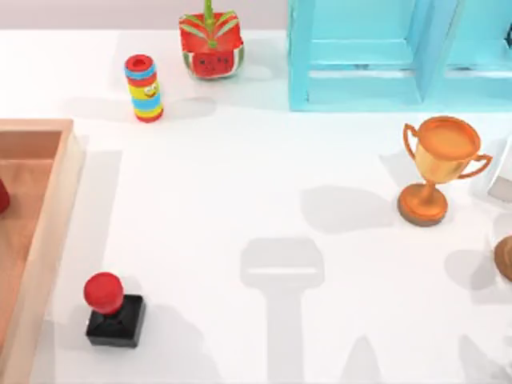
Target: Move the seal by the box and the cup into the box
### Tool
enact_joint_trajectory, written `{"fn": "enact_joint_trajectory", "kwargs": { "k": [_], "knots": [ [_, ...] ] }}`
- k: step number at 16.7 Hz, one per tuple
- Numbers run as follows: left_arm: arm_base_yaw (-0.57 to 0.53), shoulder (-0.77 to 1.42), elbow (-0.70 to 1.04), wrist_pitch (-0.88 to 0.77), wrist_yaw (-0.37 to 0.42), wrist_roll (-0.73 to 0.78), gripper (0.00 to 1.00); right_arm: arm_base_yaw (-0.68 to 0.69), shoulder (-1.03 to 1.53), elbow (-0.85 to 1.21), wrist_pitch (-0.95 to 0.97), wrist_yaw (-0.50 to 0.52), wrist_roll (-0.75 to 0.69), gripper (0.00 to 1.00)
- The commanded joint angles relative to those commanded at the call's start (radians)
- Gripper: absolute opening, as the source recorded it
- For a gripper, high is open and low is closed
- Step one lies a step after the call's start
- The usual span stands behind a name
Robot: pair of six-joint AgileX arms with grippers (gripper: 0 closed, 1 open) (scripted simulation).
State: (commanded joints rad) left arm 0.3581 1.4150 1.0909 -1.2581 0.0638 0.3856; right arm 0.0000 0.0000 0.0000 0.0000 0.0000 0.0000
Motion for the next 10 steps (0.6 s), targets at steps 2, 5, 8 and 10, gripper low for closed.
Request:
{"fn": "enact_joint_trajectory", "kwargs": {
  "k": [2,5,8,10],
  "knots": [
    [0.001,0.005,-0.027,0.03,0.0,0.002,0.0,0.0,0.0,0.0,0.0,0.0,0.0,1.0],
    [0.007,0.016,-0.076,0.102,0.003,0.006,0.0,0.0,0.0,0.0,0.0,0.0,0.0,1.0],
    [0.011,0.028,-0.12,0.156,0.004,0.009,0.0,0.0,0.0,0.0,0.0,0.0,0.0,1.0],
    [0.014,0.038,-0.154,0.203,0.002,0.012,0.0,0.0,0.0,0.0,0.0,0.0,0.0,1.0]
  ]
}}
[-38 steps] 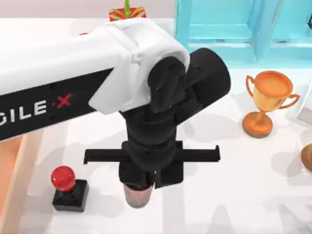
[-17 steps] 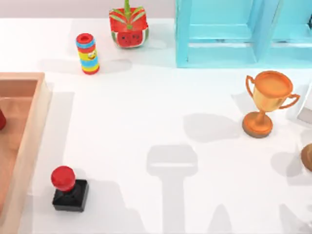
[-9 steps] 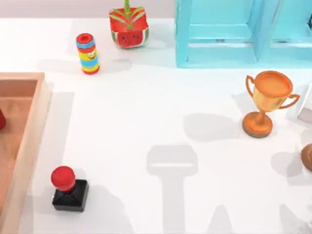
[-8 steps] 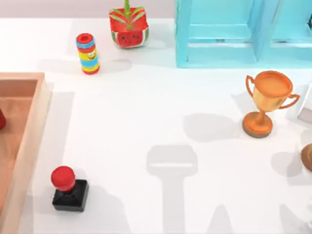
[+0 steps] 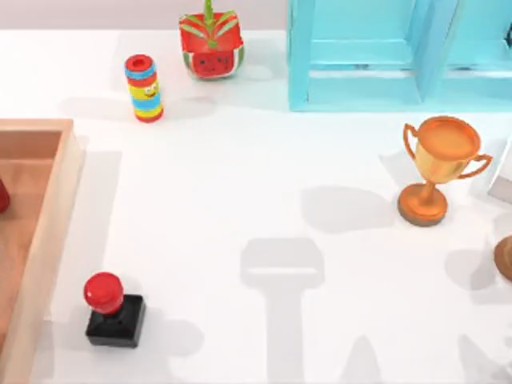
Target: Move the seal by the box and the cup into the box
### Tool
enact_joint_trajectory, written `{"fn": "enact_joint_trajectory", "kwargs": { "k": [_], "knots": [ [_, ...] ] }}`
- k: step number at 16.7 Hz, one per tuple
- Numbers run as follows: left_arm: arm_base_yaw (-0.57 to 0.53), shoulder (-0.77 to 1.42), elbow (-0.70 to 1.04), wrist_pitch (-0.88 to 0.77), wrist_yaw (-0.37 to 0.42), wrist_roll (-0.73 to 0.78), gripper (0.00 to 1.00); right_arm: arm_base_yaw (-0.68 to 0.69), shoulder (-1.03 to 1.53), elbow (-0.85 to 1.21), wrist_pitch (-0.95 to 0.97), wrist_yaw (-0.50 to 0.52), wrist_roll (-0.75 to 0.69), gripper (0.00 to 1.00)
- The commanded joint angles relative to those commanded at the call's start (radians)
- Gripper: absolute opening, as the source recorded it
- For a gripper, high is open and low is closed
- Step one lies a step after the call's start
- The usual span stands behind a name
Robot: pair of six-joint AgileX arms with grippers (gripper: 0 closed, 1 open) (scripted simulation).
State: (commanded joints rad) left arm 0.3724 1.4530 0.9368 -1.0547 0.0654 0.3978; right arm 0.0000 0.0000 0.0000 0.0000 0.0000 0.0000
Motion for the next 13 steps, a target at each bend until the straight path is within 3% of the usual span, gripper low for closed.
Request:
{"fn": "enact_joint_trajectory", "kwargs": {
  "k": [7,13],
  "knots": [
    [0.008,0.021,-0.054,0.067,0.001,0.006,0.0,0.0,0.0,0.0,0.0,0.0,0.0,1.0],
    [0.008,0.021,-0.054,0.067,0.001,0.006,0.45,0.0,0.0,0.0,0.0,0.0,0.0,1.0]
  ]
}}
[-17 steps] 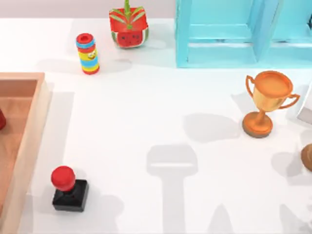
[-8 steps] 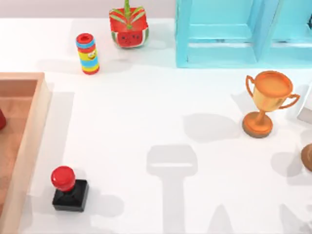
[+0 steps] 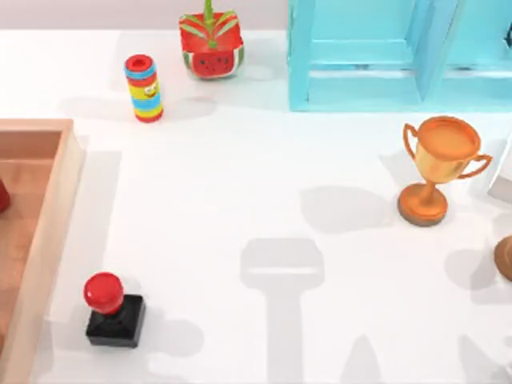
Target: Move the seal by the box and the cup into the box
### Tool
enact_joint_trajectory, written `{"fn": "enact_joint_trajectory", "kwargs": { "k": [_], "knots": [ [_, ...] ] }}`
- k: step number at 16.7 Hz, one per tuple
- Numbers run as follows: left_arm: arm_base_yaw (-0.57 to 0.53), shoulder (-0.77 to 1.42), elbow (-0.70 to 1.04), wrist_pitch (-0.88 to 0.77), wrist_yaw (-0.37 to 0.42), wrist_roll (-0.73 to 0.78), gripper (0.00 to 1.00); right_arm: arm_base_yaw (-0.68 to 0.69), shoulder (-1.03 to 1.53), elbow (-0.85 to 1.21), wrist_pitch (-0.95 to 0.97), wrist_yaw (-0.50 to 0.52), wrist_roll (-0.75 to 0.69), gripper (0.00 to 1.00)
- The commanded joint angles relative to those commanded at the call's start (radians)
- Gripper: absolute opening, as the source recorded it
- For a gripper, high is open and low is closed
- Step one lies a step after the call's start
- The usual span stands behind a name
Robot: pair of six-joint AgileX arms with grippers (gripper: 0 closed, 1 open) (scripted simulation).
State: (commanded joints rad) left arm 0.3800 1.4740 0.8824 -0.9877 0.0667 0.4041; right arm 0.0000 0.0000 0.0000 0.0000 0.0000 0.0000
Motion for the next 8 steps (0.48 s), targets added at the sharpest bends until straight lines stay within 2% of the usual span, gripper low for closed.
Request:
{"fn": "enact_joint_trajectory", "kwargs": {
  "k": [7,8],
  "knots": [
    [0.0,0.0,0.0,0.0,0.0,0.0,0.98,0.0,0.0,0.0,0.0,0.0,0.0,1.0],
    [0.0,0.0,0.0,0.0,0.0,0.0,1.0,0.0,0.0,0.0,0.0,0.0,0.0,1.0]
  ]
}}
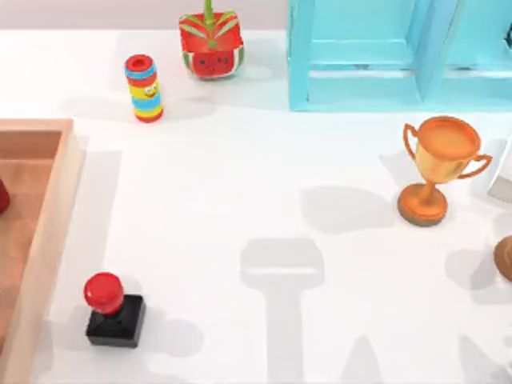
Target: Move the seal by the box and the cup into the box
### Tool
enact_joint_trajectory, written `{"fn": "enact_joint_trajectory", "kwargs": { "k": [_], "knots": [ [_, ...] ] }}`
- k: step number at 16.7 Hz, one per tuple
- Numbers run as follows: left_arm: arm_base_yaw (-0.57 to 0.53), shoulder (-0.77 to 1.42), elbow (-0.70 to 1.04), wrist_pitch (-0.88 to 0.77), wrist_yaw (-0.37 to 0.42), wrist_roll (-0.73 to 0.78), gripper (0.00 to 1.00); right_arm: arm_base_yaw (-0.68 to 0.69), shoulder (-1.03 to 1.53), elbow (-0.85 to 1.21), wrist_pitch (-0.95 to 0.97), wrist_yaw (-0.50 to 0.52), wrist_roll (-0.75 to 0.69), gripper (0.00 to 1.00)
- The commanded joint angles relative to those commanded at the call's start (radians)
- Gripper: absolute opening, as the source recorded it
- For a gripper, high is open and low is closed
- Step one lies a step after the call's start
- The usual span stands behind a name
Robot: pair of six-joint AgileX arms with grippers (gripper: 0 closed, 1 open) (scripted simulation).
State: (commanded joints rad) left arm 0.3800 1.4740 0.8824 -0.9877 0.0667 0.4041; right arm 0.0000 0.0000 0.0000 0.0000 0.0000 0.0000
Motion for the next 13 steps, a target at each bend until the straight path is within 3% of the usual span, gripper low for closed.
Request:
{"fn": "enact_joint_trajectory", "kwargs": {
  "k": [9,13],
  "knots": [
    [-0.002,-0.002,0.003,0.0,-0.001,-0.001,1.0,0.0,0.0,0.0,0.0,0.0,0.0,1.0],
    [-0.017,-0.006,0.113,0.0,-0.039,-0.011,1.0,0.0,0.0,0.0,0.0,0.0,0.0,1.0]
  ]
}}
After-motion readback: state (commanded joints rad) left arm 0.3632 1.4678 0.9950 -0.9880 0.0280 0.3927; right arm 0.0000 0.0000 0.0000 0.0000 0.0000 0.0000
